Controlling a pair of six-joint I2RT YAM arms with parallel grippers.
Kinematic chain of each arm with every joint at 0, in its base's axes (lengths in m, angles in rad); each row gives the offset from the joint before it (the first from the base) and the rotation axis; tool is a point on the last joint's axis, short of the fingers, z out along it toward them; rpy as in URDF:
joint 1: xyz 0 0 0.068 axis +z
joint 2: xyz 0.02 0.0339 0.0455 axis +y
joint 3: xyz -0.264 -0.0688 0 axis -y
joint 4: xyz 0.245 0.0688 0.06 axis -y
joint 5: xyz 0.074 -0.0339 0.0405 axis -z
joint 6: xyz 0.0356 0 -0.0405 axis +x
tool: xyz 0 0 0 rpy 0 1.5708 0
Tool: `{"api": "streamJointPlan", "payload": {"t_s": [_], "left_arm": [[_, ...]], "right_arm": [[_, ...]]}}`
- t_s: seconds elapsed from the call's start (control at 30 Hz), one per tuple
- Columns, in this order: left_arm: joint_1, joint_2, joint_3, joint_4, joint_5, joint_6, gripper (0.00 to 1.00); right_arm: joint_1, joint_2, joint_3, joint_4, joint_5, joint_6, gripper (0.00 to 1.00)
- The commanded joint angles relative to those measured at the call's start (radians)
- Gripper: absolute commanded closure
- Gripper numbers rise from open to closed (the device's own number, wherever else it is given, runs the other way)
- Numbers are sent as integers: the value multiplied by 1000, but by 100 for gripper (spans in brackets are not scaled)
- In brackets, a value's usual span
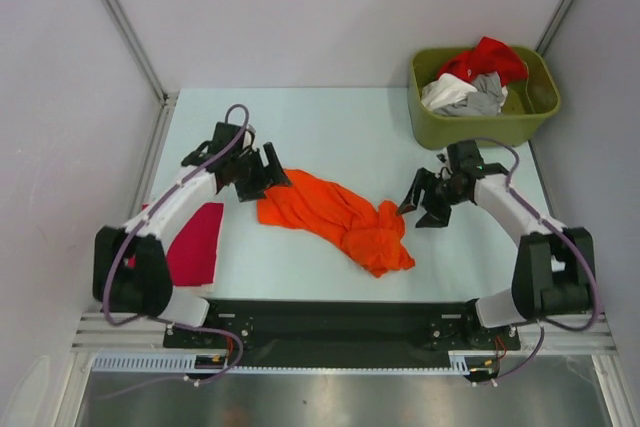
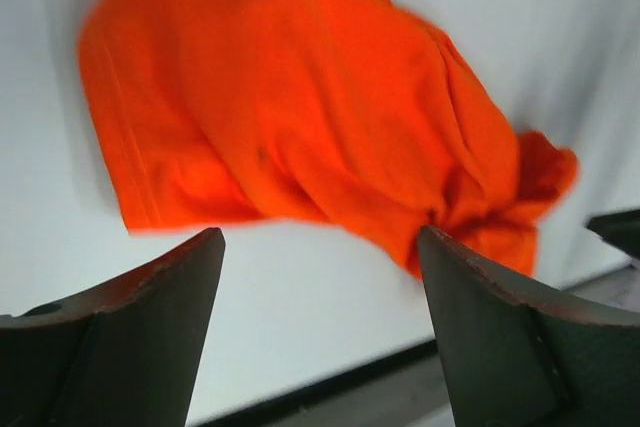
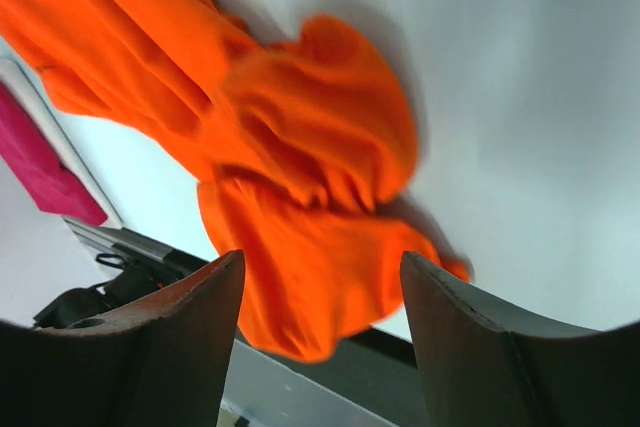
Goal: Fold and stack the t-shirts
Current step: Flatten the tshirt out
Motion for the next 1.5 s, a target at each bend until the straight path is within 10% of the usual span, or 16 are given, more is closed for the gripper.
{"api": "streamJointPlan", "payload": {"t_s": [0.0, 0.4, 0.7, 0.87, 1.23, 1.47], "left_arm": [[-21, 177, 161, -37, -191, 138, 15], [-36, 616, 476, -101, -284, 179, 20], [-33, 662, 531, -101, -219, 222, 88], [-7, 563, 557, -107, -233, 212, 100], [37, 153, 598, -78, -288, 69, 100], [49, -258, 152, -67, -431, -23, 99]], "right_arm": [[58, 139, 142, 67, 25, -54, 30], [123, 334, 278, 53, 77, -94, 29], [145, 428, 335, 51, 79, -87, 58], [110, 437, 419, 25, 142, -88, 100], [-11, 347, 919, -222, 313, -143, 100], [-36, 30, 653, -242, 361, -94, 100]]}}
